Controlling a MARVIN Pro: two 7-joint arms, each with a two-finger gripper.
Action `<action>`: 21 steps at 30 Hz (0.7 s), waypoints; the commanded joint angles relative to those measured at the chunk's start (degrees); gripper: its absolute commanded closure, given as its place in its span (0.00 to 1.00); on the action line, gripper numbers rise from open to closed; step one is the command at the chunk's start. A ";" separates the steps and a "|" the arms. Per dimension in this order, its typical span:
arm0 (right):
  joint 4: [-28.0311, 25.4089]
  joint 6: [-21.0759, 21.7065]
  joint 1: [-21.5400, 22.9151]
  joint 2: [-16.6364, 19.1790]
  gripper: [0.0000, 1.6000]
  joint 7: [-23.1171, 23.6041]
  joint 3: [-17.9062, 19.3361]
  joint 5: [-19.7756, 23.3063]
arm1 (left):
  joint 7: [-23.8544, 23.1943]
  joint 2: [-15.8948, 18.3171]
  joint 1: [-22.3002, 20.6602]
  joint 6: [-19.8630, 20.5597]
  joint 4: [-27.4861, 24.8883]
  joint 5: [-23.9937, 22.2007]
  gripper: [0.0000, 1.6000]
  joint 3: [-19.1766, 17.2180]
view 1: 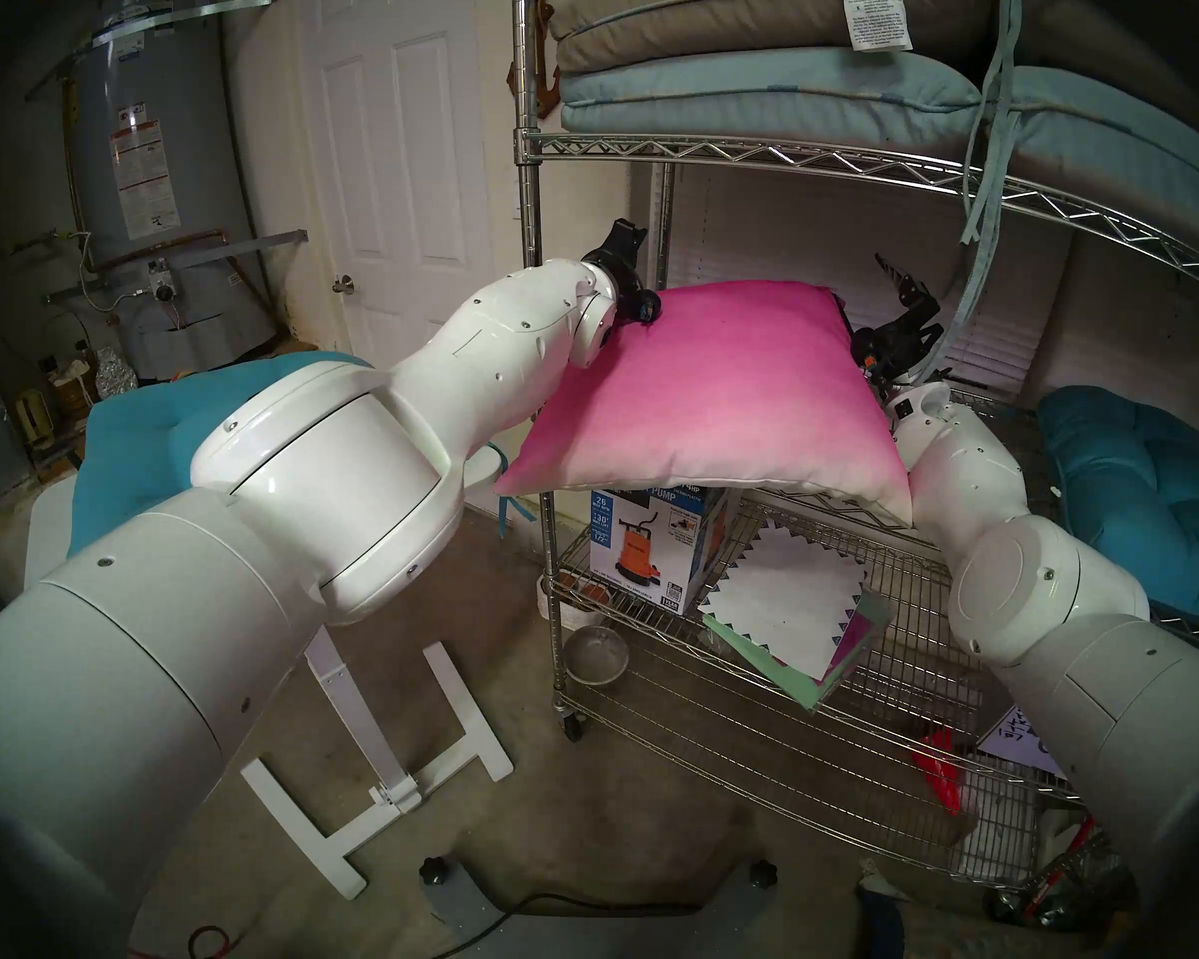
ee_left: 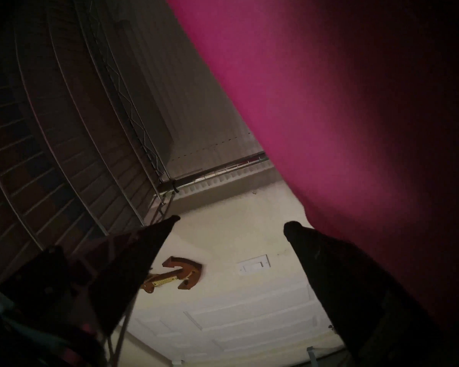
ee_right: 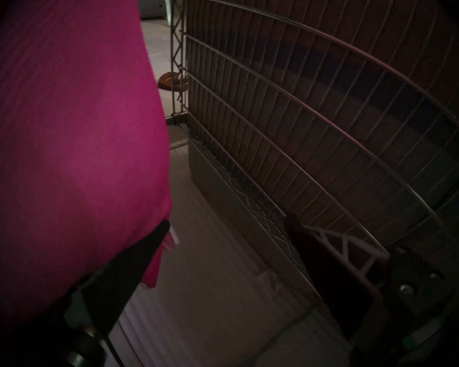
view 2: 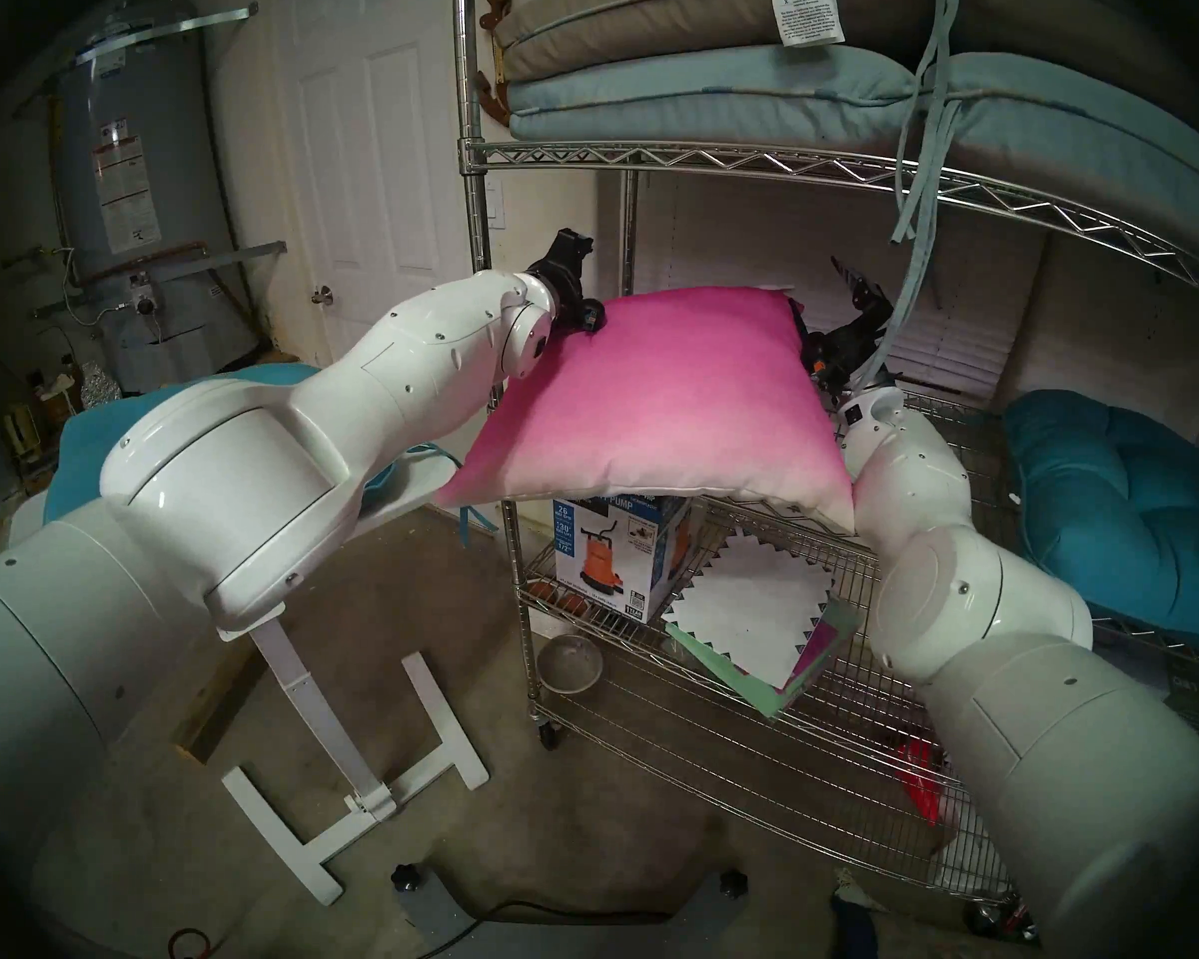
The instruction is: Put cushion on the shelf
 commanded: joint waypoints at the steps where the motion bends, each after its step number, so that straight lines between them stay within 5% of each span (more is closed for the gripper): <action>1: -0.85 -3.22 -1.40 -3.19 0.00 -2.99 0.82 1.73 | 0.69 1.96 0.59 0.45 -0.48 -1.76 0.00 -2.09; 21: -7.67 -8.94 -4.45 -1.51 0.00 -9.15 4.43 4.22 | 2.84 -0.61 2.10 -0.22 -5.89 -5.85 0.00 -6.13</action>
